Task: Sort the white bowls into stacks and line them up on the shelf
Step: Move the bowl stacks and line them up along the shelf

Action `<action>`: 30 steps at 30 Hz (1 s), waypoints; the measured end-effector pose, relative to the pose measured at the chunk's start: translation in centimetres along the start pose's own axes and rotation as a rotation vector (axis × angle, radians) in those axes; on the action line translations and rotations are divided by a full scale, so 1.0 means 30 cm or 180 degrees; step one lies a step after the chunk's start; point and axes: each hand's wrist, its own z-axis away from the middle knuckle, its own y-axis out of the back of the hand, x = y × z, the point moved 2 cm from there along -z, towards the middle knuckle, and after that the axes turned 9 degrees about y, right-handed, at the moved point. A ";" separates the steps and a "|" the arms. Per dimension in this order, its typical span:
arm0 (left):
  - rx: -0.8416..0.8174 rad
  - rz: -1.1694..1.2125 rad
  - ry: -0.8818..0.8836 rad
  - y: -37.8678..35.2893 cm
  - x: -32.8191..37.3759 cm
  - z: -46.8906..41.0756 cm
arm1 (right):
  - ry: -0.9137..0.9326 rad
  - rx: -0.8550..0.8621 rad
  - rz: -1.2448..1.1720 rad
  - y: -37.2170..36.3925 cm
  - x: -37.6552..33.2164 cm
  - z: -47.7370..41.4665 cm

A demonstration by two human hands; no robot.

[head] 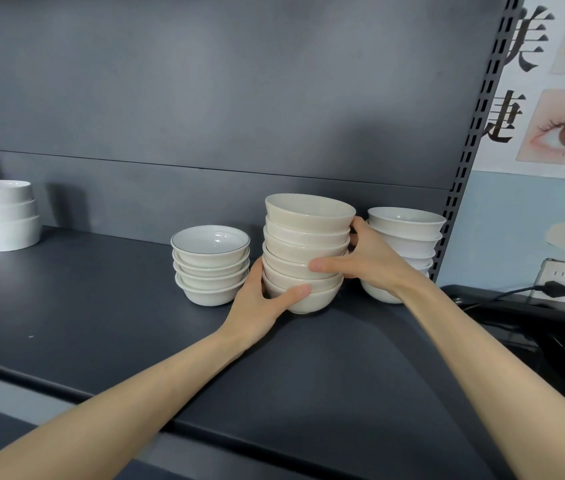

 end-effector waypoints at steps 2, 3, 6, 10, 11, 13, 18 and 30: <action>-0.0011 0.0007 -0.0007 0.000 -0.001 0.000 | 0.0014 0.0030 0.0034 0.002 0.001 0.000; -0.0011 0.0001 -0.0004 0.001 -0.001 0.000 | 0.0023 0.0055 0.0045 0.001 0.003 0.001; -0.0014 -0.0010 0.0003 0.001 -0.003 -0.002 | 0.0064 0.0093 0.0047 -0.001 0.006 0.004; -0.0008 -0.0028 0.0021 0.002 -0.002 -0.001 | 0.0042 0.0095 0.0031 0.000 0.005 0.002; -0.0016 -0.0027 0.0029 0.003 -0.002 -0.001 | 0.0034 0.0087 0.0044 0.000 0.003 0.003; -0.0038 -0.0028 0.0063 0.007 -0.004 -0.005 | 0.0018 0.0052 0.0052 0.000 0.001 0.004; -0.0123 -0.0141 0.0110 0.010 0.006 -0.011 | -0.0135 -0.0003 -0.0004 0.001 -0.002 0.011; -0.0244 -0.0048 -0.0189 -0.010 0.050 -0.028 | -0.0359 -0.0154 -0.0567 -0.014 0.038 -0.004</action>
